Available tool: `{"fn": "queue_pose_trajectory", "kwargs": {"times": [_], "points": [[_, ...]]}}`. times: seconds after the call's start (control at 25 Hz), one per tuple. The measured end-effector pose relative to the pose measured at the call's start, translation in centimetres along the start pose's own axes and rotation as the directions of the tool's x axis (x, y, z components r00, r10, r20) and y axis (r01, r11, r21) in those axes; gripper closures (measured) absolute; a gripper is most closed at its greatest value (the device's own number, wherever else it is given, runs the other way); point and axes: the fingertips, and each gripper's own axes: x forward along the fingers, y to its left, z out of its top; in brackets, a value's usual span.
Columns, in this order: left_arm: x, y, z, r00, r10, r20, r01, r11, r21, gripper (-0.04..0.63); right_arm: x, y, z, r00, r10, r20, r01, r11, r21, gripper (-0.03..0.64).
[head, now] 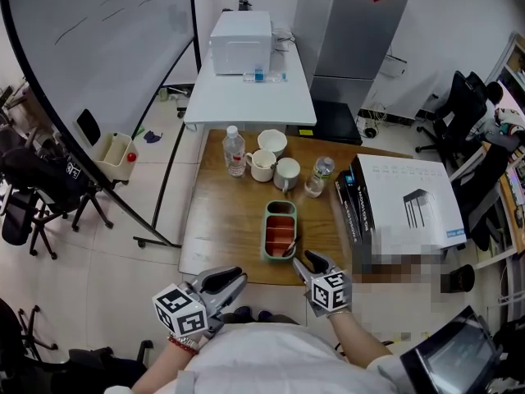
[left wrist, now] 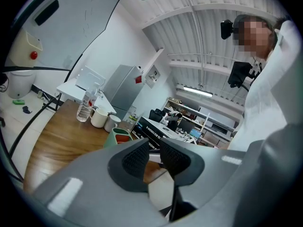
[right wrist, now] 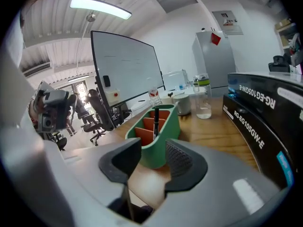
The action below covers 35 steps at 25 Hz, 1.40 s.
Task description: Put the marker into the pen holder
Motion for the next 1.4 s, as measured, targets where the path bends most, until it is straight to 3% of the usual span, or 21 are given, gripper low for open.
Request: {"fn": "queue_pose_trajectory", "kwargs": {"times": [0.2, 0.48, 0.68, 0.92, 1.04, 1.2, 1.4], "points": [[0.1, 0.0, -0.2, 1.0, -0.006, 0.0, 0.006, 1.0, 0.001, 0.52, -0.4, -0.6, 0.0, 1.0, -0.012, 0.006, 0.012, 1.0, 0.011, 0.477], [0.2, -0.5, -0.2, 1.0, -0.005, -0.016, 0.006, 1.0, 0.012, 0.52, 0.5, -0.5, 3.5, 0.997, 0.008, 0.071, -0.008, 1.0, 0.011, 0.474], [-0.6, 0.0, 0.2, 1.0, 0.02, 0.011, -0.021, 1.0, 0.017, 0.526, 1.8, -0.8, 4.9, 0.998, 0.011, 0.057, -0.01, 1.0, -0.015, 0.476], [-1.1, 0.4, -0.1, 0.999, 0.033, 0.024, -0.034, 0.999, 0.007, 0.526, 2.4, -1.1, 5.6, 1.0, -0.001, 0.025, 0.001, 1.0, -0.027, 0.587], [-1.2, 0.5, -0.1, 0.999, 0.037, 0.025, -0.037, 0.999, -0.001, 0.526, 2.2, -1.2, 5.3, 1.0, 0.006, 0.01, -0.006, 1.0, -0.002, 0.586], [-1.0, 0.6, -0.1, 0.999, 0.041, 0.018, -0.041, 0.999, -0.008, 0.526, 1.1, -0.9, 6.3, 0.998, 0.006, 0.058, -0.006, 1.0, -0.002, 0.591], [-0.7, 0.6, -0.5, 1.0, 0.028, 0.005, -0.028, 1.0, -0.012, 0.526, -1.0, 0.0, 9.9, 0.985, 0.026, 0.169, -0.04, 0.996, 0.077, 0.591]]}}
